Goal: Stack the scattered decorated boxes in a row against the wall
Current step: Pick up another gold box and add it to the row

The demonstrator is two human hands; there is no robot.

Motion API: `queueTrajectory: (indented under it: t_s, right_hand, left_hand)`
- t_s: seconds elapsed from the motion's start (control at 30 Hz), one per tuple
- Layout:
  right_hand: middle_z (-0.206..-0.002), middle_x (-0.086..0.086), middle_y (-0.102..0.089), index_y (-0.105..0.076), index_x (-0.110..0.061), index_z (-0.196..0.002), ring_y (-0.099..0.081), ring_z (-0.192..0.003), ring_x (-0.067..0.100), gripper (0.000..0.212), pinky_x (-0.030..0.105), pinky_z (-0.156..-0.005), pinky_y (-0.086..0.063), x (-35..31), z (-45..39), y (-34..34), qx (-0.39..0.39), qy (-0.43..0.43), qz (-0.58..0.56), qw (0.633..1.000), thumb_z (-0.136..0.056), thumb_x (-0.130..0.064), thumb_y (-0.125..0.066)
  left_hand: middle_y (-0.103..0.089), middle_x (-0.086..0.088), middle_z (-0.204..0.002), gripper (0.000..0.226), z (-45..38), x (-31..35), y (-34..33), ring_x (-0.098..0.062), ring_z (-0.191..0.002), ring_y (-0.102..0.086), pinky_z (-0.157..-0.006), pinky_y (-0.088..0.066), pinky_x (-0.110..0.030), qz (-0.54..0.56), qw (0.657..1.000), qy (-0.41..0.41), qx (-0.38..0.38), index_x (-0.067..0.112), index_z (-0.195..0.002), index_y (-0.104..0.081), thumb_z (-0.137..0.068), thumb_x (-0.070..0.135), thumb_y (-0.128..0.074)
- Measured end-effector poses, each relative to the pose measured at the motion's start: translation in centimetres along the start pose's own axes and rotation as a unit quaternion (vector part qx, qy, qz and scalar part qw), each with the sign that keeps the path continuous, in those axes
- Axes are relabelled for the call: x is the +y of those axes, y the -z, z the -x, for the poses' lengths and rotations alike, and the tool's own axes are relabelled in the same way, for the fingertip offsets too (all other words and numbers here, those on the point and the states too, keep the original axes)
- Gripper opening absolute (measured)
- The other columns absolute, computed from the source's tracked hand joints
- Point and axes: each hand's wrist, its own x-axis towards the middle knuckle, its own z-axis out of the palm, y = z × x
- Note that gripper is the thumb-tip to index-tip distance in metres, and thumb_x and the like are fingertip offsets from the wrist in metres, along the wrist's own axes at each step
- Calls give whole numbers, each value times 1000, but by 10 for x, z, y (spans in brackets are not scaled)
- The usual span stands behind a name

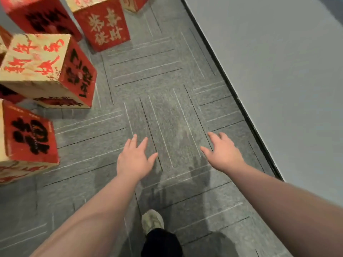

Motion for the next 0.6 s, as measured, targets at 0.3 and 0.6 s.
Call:
queueTrajectory:
  t_s: [0.3,0.6]
  right_hand:
    - [-157,10,-19,-23,-31,-150,-20,-144,26,62,46,-112,-29,-241,-105,8,-23,81,2,996,-95,-50,-45]
    - [-156,12,-21,-24,-30,-149,-20,-144,29,62,47,-112,-30,-410,-219,4,-63,119,27,991,-95,-51,-45]
  left_hand:
    - [-1,2,-160,69,-121,-146,123,-19,-147,-2,-115,-21,-41,-3,998,63,10,32,-150,-17,-92,61,-39]
    - [-1,2,-160,71,-235,-262,205,-23,-146,-4,-116,-23,-43,0,991,132,7,33,-151,-14,-91,65,-34]
